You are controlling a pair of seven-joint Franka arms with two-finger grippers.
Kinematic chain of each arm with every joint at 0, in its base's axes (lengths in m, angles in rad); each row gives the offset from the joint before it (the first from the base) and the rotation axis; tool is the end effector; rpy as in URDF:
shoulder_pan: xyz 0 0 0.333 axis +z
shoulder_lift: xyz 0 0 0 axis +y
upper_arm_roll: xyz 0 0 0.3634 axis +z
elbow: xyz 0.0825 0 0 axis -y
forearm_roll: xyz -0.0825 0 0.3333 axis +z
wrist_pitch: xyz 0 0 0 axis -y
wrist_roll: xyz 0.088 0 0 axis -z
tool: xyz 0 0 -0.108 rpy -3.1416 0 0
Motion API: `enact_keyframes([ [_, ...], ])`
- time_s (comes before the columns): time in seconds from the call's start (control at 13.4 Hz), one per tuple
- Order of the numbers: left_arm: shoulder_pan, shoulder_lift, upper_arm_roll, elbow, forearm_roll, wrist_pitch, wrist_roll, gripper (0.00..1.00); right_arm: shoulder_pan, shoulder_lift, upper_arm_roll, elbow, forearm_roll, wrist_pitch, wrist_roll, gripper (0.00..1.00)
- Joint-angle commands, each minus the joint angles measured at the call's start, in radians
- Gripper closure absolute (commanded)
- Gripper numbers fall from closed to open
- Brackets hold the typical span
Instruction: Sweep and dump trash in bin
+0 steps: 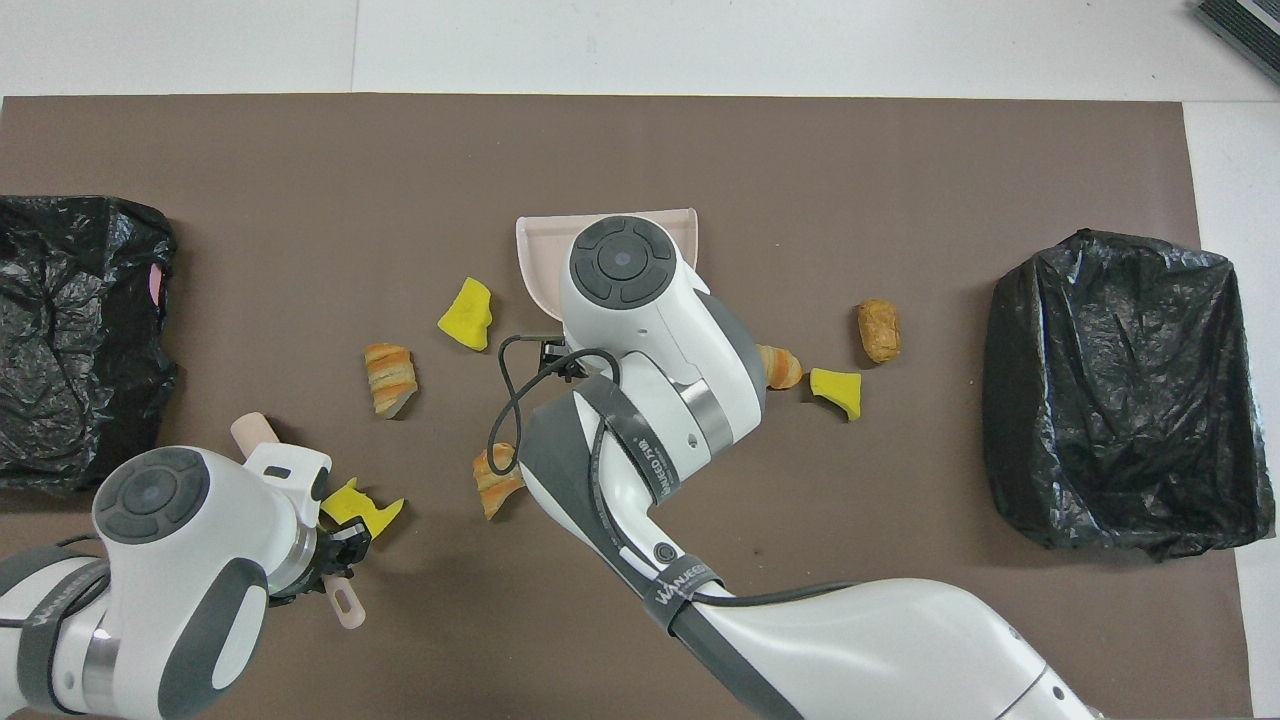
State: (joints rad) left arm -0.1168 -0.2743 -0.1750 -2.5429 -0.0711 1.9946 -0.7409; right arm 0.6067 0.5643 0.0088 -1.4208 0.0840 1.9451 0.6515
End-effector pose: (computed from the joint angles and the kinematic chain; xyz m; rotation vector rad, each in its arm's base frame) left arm 0.3289 -0.1056 0.4249 -2.9013 -0.7414 0.3734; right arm 0.5577 0.3997 0.4261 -3.0945 0.1077 0.1254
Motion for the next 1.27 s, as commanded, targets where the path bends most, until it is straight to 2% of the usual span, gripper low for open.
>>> enact_keyframes([
  [0.0, -0.032, 0.101, 0.006, 0.093, -0.009, 0.018, -0.011, 1.00, -0.001, -0.020, 0.000, -0.059, -0.010, 0.043, -0.019, 0.00],
  [0.15, -0.032, 0.136, 0.000, 0.137, -0.021, 0.019, 0.006, 1.00, 0.004, -0.017, 0.000, -0.082, -0.036, 0.069, -0.036, 0.00],
  [0.22, -0.032, 0.144, 0.000, 0.145, -0.022, 0.026, 0.047, 1.00, 0.002, -0.018, 0.002, -0.095, -0.043, 0.083, -0.038, 0.08],
  [0.6, -0.029, 0.185, 0.002, 0.211, -0.030, 0.027, 0.352, 1.00, -0.008, -0.014, 0.002, -0.078, -0.072, 0.084, -0.072, 0.94],
  [0.67, -0.023, 0.190, 0.003, 0.223, -0.030, 0.024, 0.436, 1.00, -0.008, -0.009, 0.000, -0.076, -0.069, 0.084, -0.069, 1.00],
  [0.82, -0.002, 0.214, 0.008, 0.260, -0.033, -0.002, 0.572, 1.00, -0.028, 0.002, 0.000, -0.055, -0.056, 0.086, -0.064, 1.00],
  [1.05, 0.009, 0.268, 0.009, 0.372, -0.042, -0.103, 0.597, 1.00, -0.042, -0.010, 0.002, -0.050, -0.052, 0.083, -0.108, 1.00],
  [1.19, 0.008, 0.277, 0.009, 0.412, -0.042, -0.140, 0.588, 1.00, -0.044, -0.039, 0.000, -0.059, -0.047, 0.061, -0.261, 1.00],
])
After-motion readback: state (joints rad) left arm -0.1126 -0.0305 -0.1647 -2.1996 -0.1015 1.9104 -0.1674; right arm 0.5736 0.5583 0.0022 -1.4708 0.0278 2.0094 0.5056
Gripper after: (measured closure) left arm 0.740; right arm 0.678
